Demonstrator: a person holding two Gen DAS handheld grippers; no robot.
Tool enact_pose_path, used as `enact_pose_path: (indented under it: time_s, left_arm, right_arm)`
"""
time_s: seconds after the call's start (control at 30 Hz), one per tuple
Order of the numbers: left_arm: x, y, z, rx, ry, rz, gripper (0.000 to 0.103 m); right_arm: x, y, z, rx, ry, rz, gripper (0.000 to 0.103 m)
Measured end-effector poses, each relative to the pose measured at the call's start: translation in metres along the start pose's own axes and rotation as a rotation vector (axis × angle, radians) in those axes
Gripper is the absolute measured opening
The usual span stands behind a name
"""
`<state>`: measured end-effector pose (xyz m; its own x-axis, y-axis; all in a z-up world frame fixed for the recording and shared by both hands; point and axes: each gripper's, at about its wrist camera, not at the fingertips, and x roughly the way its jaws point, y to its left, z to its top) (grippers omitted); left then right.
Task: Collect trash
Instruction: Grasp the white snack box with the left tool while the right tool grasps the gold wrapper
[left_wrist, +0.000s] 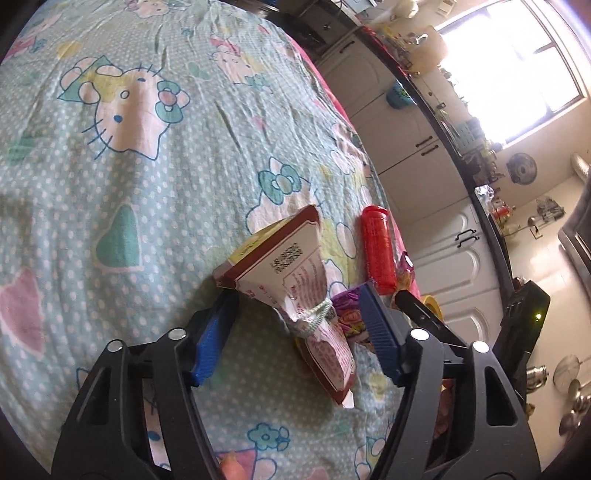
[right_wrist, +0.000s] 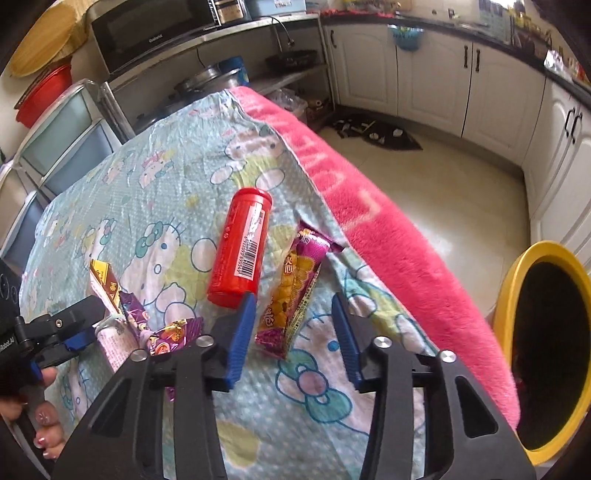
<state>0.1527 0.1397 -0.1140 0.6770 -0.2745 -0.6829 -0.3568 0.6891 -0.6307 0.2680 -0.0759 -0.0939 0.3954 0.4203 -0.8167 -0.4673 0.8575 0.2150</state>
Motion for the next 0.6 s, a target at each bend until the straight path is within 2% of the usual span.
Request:
enact_pose_path:
  time_s: [0.07,0.13,0.17,0.23,0.6]
  left_arm:
    - [0.003,0.001,0.002,-0.002,-0.004,0.004,0.054]
    - [0.005,0.002,0.003,-0.007,-0.007,0.008,0.049]
    - [0.006,0.004,0.005,-0.01,-0.008,0.012,0.043]
    - [0.007,0.008,0.006,-0.014,-0.01,0.012,0.04]
    - [-0.009,0.013,0.007,0.037,-0.017,-0.019,0.024]
  right_arm:
    - [0.005,-0.002,-0.001,0.012,0.013,0.01,0.029]
    - [0.008,-0.004,-0.002,0.018,0.02,0.007,0.023]
    - [0.009,-0.004,-0.003,0.015,0.019,0.004,0.018]
    - [0.008,-0.005,-0.004,0.012,0.013,-0.001,0.012]
    - [-0.004,-0.007,-0.012,-0.001,-0.013,-0.008,0.009]
